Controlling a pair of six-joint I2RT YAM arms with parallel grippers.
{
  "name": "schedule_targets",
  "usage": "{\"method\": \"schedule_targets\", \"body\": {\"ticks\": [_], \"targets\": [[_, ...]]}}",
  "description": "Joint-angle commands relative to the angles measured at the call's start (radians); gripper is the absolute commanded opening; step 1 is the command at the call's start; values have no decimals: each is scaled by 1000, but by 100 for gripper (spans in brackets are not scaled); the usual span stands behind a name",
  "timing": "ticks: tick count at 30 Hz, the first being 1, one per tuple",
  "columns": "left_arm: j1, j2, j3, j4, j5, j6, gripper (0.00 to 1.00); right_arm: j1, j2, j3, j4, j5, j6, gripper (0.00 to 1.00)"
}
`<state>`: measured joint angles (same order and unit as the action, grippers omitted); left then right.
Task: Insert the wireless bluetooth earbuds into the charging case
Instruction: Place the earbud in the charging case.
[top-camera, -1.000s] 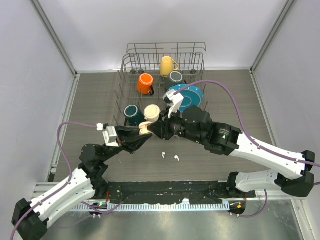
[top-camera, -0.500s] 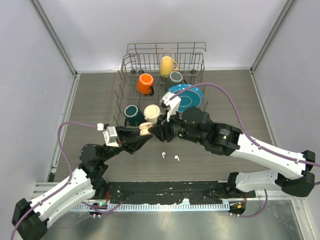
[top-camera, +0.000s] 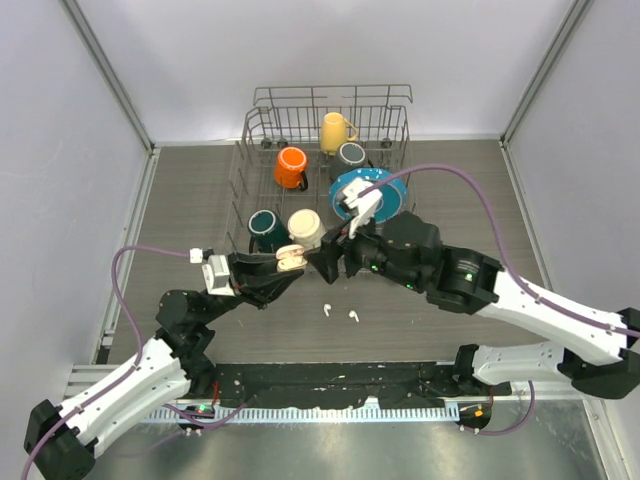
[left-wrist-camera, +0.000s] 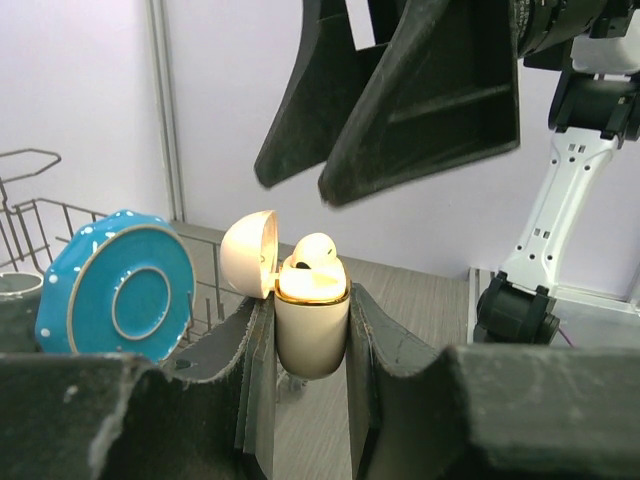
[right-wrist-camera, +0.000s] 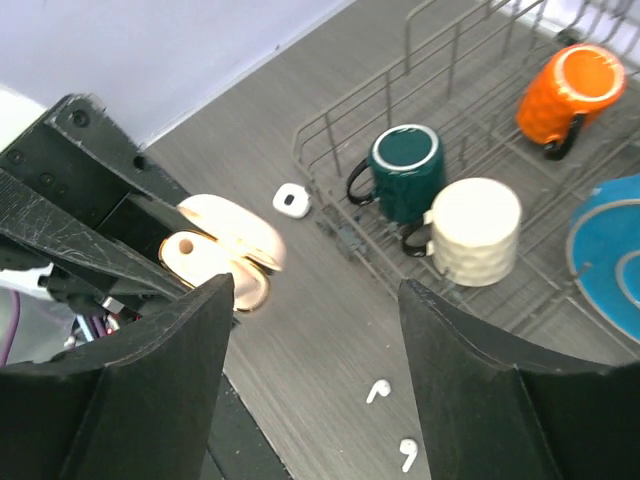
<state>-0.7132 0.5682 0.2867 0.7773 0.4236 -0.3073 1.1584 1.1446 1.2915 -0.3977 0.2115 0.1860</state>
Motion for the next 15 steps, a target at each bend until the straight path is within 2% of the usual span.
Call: {"method": "schedule_targets", "body": {"ticks": [1, 5, 6, 7, 9, 12, 15], "targets": [[0, -25, 3, 79, 6, 10, 0, -6, -150, -14, 63, 124, 35, 76], [1, -42, -4, 65, -8, 20, 0, -8, -230, -85, 45, 329, 131, 80], [0, -44, -6, 63, -9, 20, 0, -17, -249, -99, 19, 499, 171, 80], [0, -45, -6, 62, -11, 20, 0, -26, -279, -112, -18, 572, 222, 82], [0, -51, -6, 54, -11, 22, 0, -67, -299, -120, -198, 723, 409, 82], [1, -53, -7, 45, -11, 22, 0, -222, -312, -98, -482, 729, 660, 82], [0, -51, -9, 45, -9, 23, 0, -409, -286, -129, -592, 608, 676, 82]]}}
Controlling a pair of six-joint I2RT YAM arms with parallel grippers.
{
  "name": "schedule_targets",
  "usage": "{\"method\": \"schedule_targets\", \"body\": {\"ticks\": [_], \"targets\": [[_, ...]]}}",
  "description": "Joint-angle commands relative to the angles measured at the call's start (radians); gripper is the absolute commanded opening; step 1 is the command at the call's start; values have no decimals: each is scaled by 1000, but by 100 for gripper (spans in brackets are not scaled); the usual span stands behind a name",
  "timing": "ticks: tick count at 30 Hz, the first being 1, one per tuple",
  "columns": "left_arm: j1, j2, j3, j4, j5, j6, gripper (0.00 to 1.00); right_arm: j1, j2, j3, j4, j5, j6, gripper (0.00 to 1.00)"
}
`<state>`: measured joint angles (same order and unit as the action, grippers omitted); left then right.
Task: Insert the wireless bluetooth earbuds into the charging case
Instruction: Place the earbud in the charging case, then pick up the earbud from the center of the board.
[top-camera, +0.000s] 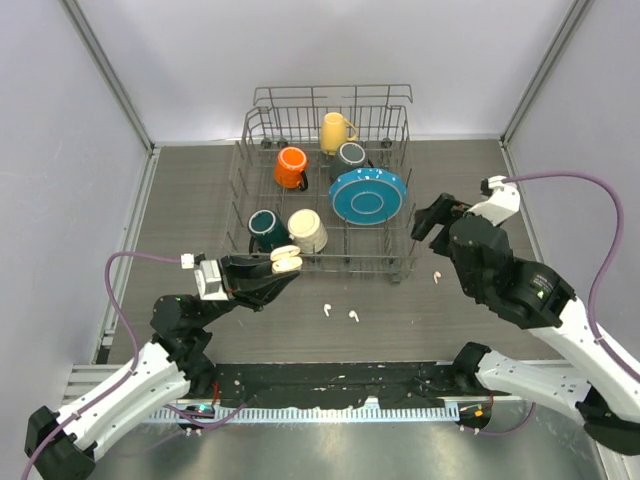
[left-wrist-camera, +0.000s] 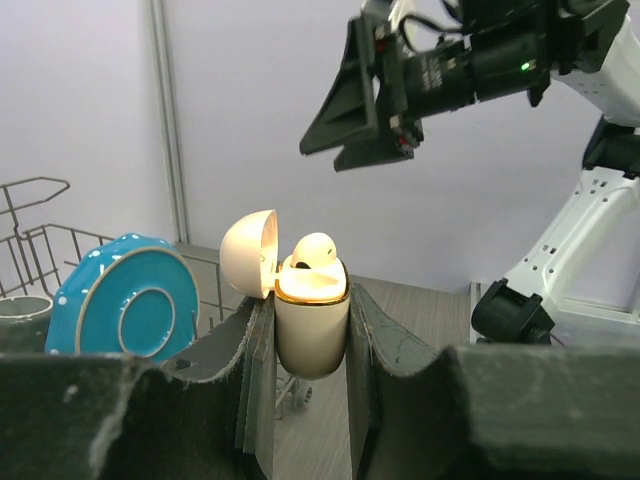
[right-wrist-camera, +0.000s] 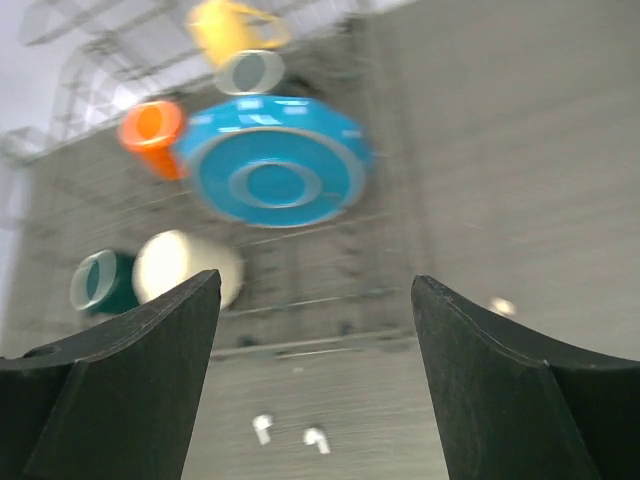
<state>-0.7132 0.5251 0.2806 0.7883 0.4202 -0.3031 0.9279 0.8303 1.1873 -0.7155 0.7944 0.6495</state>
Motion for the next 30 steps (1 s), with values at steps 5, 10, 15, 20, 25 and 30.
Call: {"method": "schedule_targets", "body": {"ticks": [5, 10, 15, 20, 25, 30], "targets": [[1, -19, -1, 25, -1, 16, 0, -501, 82, -162, -210, -300, 138, 82], [1, -54, -6, -6, -6, 18, 0, -754, 95, -311, -90, -521, 55, 78], [0, -86, -1, -60, -8, 32, 0, -859, 148, -457, 28, -662, 22, 66], [1, -99, -3, -81, -20, 41, 0, -867, 225, -480, 111, -670, -11, 61], [1, -97, -9, -80, -18, 32, 0, -870, 317, -466, 162, -658, -53, 57], [0, -105, -9, -83, -23, 32, 0, -871, 420, -442, 186, -679, -89, 49]]}}
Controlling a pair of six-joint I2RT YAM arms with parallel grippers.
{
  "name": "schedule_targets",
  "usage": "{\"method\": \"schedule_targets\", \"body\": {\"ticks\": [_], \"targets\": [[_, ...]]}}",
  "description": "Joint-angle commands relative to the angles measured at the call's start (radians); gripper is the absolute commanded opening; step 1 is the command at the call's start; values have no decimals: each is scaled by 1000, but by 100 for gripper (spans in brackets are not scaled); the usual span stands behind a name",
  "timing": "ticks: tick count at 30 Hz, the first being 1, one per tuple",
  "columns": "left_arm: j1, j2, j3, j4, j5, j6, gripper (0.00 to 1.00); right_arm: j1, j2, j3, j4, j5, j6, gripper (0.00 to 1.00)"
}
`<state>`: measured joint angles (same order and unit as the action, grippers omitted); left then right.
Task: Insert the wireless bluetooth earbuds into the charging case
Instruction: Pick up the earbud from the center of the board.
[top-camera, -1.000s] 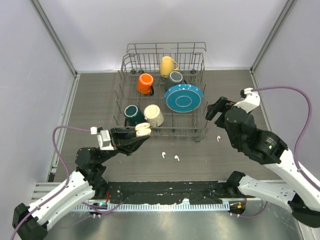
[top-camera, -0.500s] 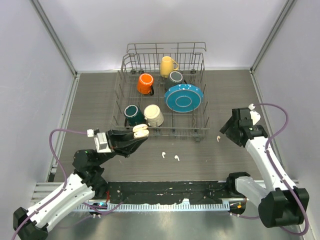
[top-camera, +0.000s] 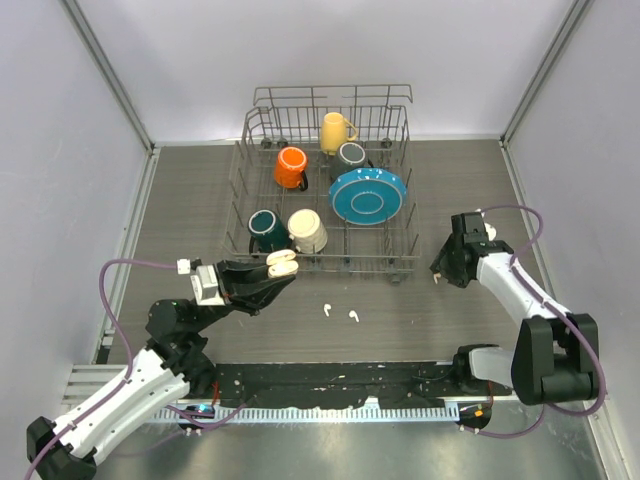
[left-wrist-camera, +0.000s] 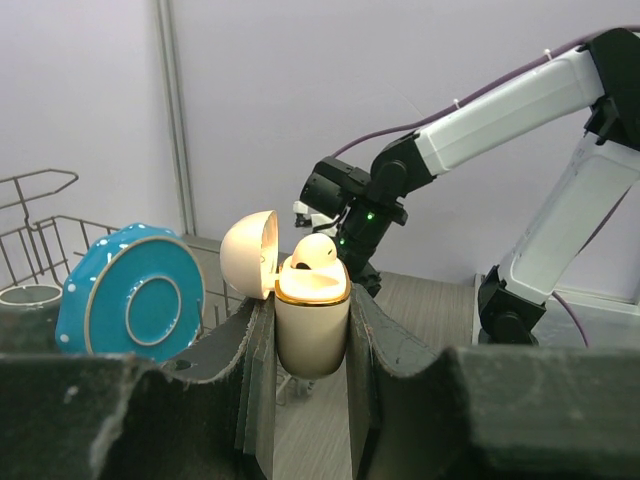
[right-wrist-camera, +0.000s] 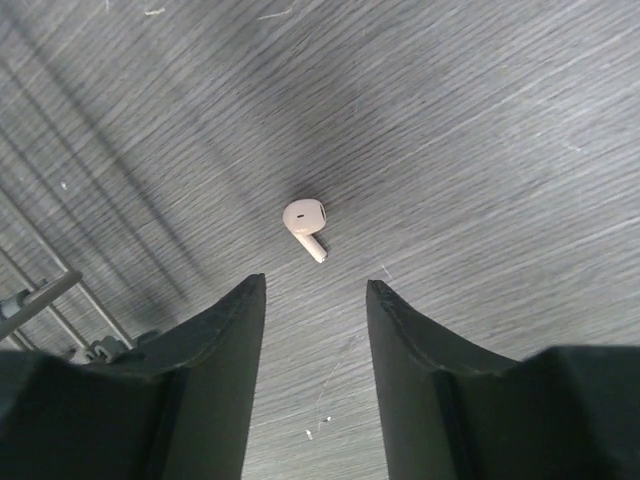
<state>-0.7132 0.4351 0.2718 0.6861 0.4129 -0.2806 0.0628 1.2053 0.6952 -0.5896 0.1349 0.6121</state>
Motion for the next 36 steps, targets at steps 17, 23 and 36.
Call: {"method": "schedule_targets", "body": {"ticks": [17, 23, 36], "targets": [[0, -16, 0, 4, -22, 17, 0, -8, 163, 92, 105, -32, -149, 47], [1, -19, 3, -11, -22, 24, 0, -8, 172, 69, 134, -21, -147, 47], [0, 2, 10, -7, -16, 23, 0, -8, 215, 59, 155, -15, -152, 44]]}}
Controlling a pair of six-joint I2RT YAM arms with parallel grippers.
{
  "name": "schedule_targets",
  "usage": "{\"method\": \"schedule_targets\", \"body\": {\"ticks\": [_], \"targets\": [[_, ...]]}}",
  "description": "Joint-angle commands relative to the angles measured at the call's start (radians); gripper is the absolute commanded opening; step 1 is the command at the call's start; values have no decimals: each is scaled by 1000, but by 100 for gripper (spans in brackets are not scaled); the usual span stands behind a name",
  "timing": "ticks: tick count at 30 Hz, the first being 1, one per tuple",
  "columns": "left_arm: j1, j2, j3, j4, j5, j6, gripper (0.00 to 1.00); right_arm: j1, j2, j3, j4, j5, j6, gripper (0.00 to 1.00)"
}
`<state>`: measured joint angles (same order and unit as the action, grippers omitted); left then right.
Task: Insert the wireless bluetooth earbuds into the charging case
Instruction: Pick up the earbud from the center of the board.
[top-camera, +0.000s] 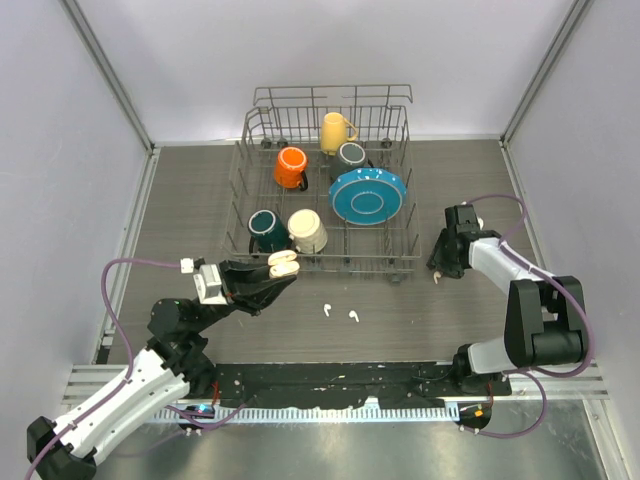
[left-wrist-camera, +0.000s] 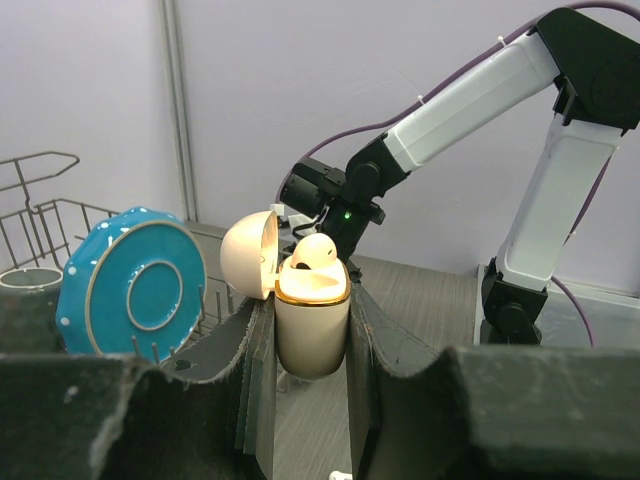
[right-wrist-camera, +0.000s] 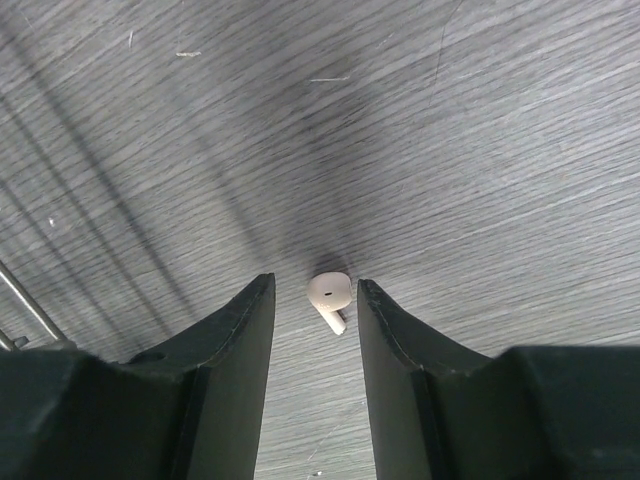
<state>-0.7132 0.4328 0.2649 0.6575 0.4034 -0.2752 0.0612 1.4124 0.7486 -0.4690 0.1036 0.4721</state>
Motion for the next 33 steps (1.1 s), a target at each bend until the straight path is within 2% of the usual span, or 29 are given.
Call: {"method": "schedule_targets", "body": {"ticks": [1, 13, 17, 25, 27, 33], "targets": [[0, 4, 19, 22, -6, 18, 0, -6, 10, 2, 38, 15, -12, 44], [1, 11, 20, 21, -5, 16, 0, -6, 25, -34, 61, 21, -9, 43], [0, 6, 19, 19, -5, 14, 0, -6, 30, -35, 64, 19, -9, 39], [1, 1, 16, 14, -9, 14, 0, -6, 36, -35, 64, 19, -9, 38], [0, 3, 17, 14, -9, 14, 0, -6, 34, -37, 66, 19, -9, 34], [1, -2, 14, 11, -8, 14, 0, -6, 22, -41, 63, 11, -9, 34]]}}
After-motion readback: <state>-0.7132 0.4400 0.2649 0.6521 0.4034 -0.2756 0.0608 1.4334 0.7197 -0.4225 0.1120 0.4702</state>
